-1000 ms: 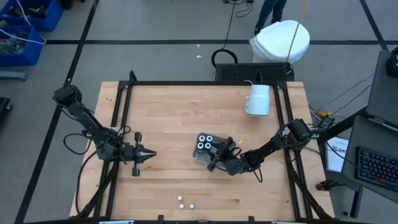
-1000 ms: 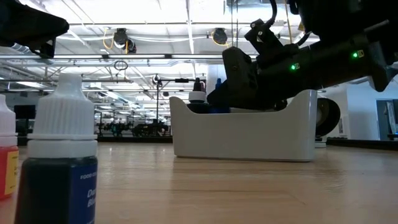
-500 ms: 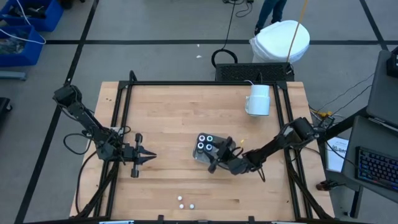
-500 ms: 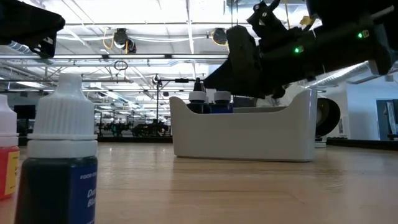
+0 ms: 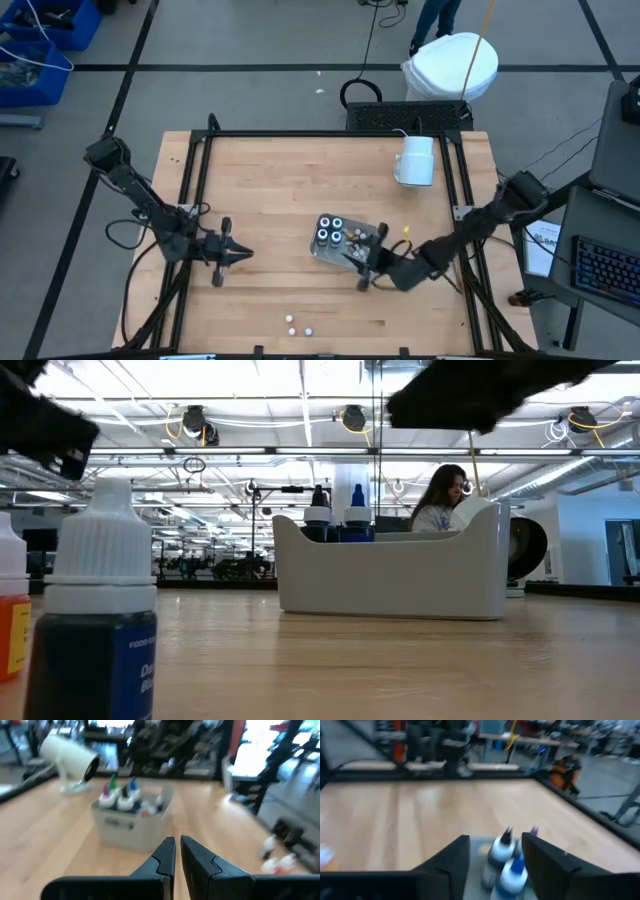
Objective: Pick & Place food coloring
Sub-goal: Adjust the gray bin
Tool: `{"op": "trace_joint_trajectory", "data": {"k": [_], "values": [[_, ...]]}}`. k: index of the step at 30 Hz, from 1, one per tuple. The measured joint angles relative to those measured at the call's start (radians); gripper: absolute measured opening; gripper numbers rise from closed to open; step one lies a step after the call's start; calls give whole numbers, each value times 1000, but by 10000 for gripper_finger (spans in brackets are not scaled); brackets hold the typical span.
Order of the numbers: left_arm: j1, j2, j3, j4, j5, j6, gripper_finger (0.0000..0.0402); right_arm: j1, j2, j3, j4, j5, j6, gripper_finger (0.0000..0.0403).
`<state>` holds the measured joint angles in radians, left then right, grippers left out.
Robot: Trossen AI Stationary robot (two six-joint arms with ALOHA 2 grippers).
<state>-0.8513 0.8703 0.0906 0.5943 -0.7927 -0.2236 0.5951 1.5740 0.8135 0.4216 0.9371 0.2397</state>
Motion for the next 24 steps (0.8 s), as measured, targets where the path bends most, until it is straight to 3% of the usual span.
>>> {"op": "trace_joint_trajectory", "data": {"k": [3, 5, 7, 10, 17, 24], "values": [[45, 0, 0, -100, -27, -125, 37, 53, -23, 0, -180, 0, 139, 83], [80, 13, 0, -150, -26, -199, 37, 80, -24, 0, -233, -14, 209, 34], [110, 49, 0, -167, -14, -247, 32, 102, -26, 0, -241, -71, 248, 10], [150, 147, 0, -130, -8, -284, 8, 138, -25, 0, -265, -105, 322, 5], [265, 418, 7, 135, 33, -313, 4, 247, -26, 0, -389, -108, 381, 1], [394, 660, 135, 134, 82, -362, 3, 309, -25, 0, -556, -235, 584, 1]]}}
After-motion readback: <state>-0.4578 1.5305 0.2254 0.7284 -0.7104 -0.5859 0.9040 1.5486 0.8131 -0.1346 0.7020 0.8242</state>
